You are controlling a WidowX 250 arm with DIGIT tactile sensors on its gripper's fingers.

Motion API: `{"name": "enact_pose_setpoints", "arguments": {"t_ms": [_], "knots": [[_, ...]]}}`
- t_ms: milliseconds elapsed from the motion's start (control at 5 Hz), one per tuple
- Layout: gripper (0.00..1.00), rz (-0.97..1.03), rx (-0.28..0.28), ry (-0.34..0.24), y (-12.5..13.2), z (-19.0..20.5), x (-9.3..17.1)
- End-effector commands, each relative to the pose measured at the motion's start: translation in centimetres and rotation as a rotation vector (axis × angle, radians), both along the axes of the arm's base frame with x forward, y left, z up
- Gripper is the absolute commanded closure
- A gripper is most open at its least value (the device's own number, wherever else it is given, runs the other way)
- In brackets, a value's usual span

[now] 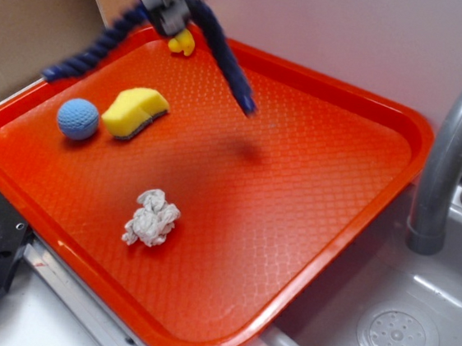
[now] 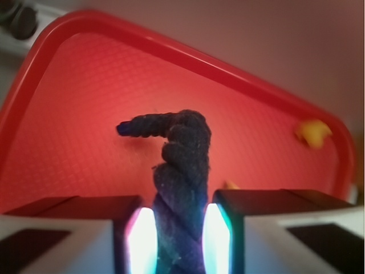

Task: Grab the blue rope.

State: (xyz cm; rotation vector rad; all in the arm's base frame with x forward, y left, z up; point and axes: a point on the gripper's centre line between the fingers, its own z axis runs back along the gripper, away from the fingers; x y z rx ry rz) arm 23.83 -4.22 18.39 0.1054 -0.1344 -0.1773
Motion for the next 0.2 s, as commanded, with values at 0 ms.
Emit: {"name": "enact_pose_setpoints", "arguments": {"t_ms": [0], "knots": [[1.00,0.225,-0.131,0.000,1.24,3.06,-1.61]]}}
